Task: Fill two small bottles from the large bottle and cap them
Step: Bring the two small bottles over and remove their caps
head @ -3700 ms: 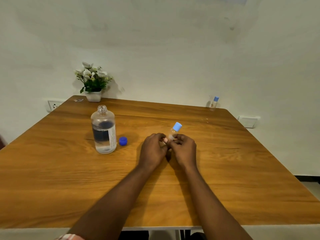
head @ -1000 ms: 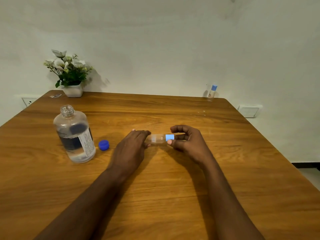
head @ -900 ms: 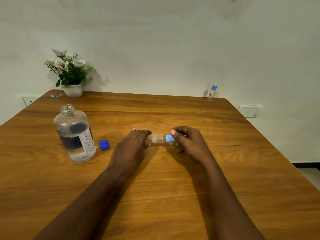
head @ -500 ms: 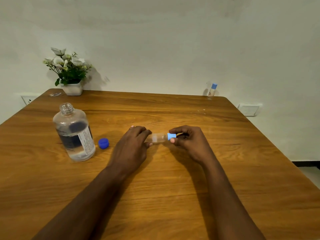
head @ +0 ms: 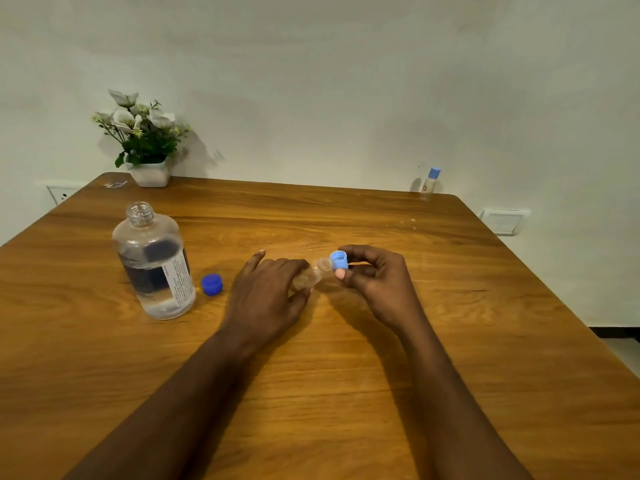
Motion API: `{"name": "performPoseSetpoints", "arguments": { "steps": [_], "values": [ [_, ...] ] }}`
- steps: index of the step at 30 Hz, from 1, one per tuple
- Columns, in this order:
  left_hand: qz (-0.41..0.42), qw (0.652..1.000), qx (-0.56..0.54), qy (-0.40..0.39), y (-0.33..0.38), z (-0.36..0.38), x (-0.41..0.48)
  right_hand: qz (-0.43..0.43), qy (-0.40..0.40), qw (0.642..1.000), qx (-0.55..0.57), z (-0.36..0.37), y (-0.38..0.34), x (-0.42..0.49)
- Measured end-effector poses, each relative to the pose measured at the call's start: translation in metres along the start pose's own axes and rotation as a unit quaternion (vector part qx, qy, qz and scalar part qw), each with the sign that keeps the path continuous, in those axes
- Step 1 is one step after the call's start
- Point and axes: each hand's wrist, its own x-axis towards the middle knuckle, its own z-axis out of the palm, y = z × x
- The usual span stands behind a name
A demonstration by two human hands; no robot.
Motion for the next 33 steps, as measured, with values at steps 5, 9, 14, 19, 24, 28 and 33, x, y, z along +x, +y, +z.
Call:
{"name": "performPoseSetpoints", "arguments": {
  "steps": [5, 9, 14, 19, 24, 28, 33],
  "values": [
    [-0.095, 0.99, -0.097, 0.028, -0.004, -0.001, 0.003, -0.008, 0.044, 0.998, -0.044, 0.004, 0.006, 0.005],
    [-0.122, 0.984, -0.13, 0.023, -0.004, 0.0, 0.005, 0.01, 0.072, 0.993, -0.092, 0.009, 0.015, 0.006],
    [-0.136, 0.983, -0.122, 0.008, -0.004, 0.001, 0.006, 0.016, 0.1, 0.98, -0.169, 0.014, 0.023, 0.012],
    [-0.146, 0.983, -0.114, 0.002, -0.006, 0.003, 0.006, 0.003, 0.105, 0.968, -0.228, 0.021, 0.024, 0.023],
    [-0.154, 0.982, -0.109, 0.001, -0.008, 0.007, 0.006, -0.011, 0.097, 0.956, -0.277, 0.024, 0.026, 0.032],
    [-0.157, 0.981, -0.112, 0.003, -0.01, 0.008, 0.007, -0.01, 0.073, 0.946, -0.317, 0.024, 0.029, 0.035],
    [-0.167, 0.98, -0.104, -0.015, -0.007, 0.005, 0.005, -0.006, 0.067, 0.94, -0.335, 0.023, 0.027, 0.033]
  ]
}}
